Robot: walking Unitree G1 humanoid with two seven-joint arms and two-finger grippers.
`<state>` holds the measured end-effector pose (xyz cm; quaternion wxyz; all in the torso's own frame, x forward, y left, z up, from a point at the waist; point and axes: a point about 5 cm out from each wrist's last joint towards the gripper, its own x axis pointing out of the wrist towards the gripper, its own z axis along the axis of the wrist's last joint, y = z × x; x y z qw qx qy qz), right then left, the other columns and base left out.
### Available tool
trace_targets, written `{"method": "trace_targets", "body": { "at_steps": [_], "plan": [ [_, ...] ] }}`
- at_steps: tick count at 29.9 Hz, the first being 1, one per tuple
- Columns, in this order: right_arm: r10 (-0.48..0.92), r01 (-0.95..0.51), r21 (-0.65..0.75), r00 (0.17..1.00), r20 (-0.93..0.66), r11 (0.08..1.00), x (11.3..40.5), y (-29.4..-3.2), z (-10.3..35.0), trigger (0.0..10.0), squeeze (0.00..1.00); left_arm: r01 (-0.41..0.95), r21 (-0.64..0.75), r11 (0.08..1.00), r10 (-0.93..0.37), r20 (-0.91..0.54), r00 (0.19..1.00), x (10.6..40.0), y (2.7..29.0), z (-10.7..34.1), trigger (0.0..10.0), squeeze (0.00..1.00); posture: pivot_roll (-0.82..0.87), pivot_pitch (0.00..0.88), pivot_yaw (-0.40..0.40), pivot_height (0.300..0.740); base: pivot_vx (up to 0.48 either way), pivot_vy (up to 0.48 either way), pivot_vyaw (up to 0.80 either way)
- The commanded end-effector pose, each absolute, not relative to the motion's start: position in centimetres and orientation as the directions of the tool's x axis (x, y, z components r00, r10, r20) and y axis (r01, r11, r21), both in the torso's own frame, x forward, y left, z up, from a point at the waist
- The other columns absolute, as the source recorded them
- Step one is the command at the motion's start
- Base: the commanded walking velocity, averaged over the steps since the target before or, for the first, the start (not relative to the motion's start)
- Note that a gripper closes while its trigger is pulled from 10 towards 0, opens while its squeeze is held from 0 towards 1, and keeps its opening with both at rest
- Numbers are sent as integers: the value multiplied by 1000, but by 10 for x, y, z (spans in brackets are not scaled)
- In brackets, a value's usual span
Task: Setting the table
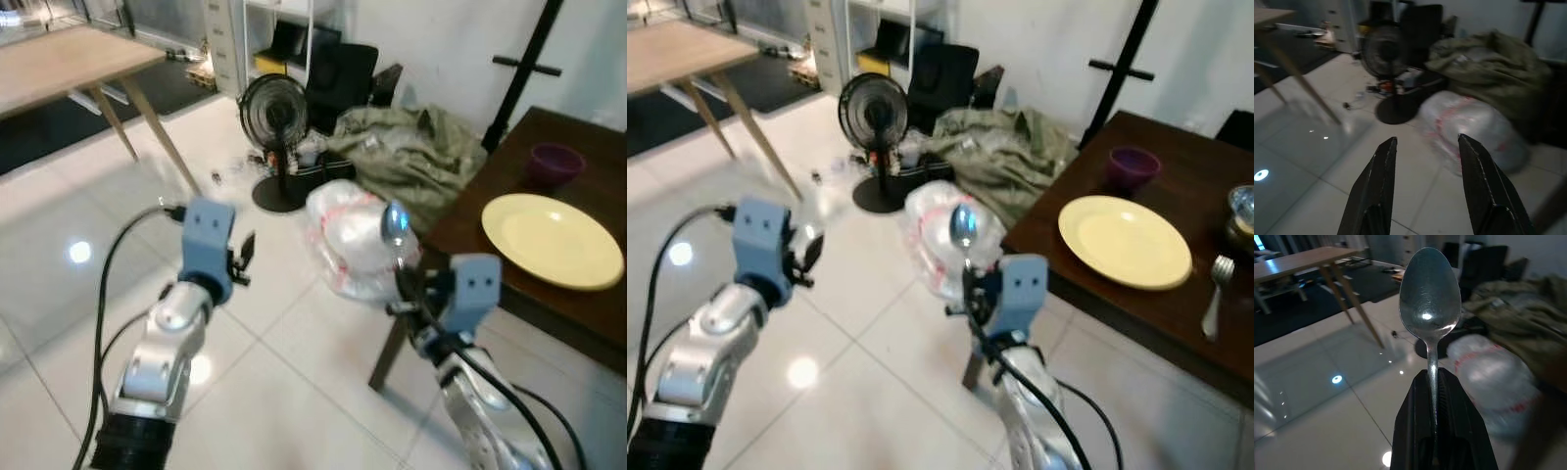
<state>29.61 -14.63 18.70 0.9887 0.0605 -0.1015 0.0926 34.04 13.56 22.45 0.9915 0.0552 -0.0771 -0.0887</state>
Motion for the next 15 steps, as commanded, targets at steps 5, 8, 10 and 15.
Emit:
{"method": "trace_targets", "body": {
  "at_steps": [5, 8, 10, 15],
  "plan": [
    [182, -209, 119, 961, 207, 971, 296, -140, 186, 10000, 0, 117, 112, 987, -131, 123, 984, 342, 146, 217, 10000, 35, 70, 144, 63, 740, 410, 0, 370],
    [164, -196, 136, 963, 211, 971, 298, -142, 186, 10000, 0, 95, 105, 990, -108, 126, 986, 343, 147, 218, 10000, 51, 71, 142, 62, 740, 410, 0, 0],
    [162, -193, 138, 964, 212, 971, 298, -143, 187, 10000, 0, 85, 104, 991, -98, 126, 987, 343, 148, 218, 10000, 59, 72, 139, 62, 740, 411, 0, 0],
    [161, -192, 137, 964, 213, 972, 299, -143, 187, 10000, 0, 67, 109, 992, -81, 130, 988, 344, 148, 218, 10000, 59, 74, 137, 60, 740, 409, 0, 0]
  ]
}}
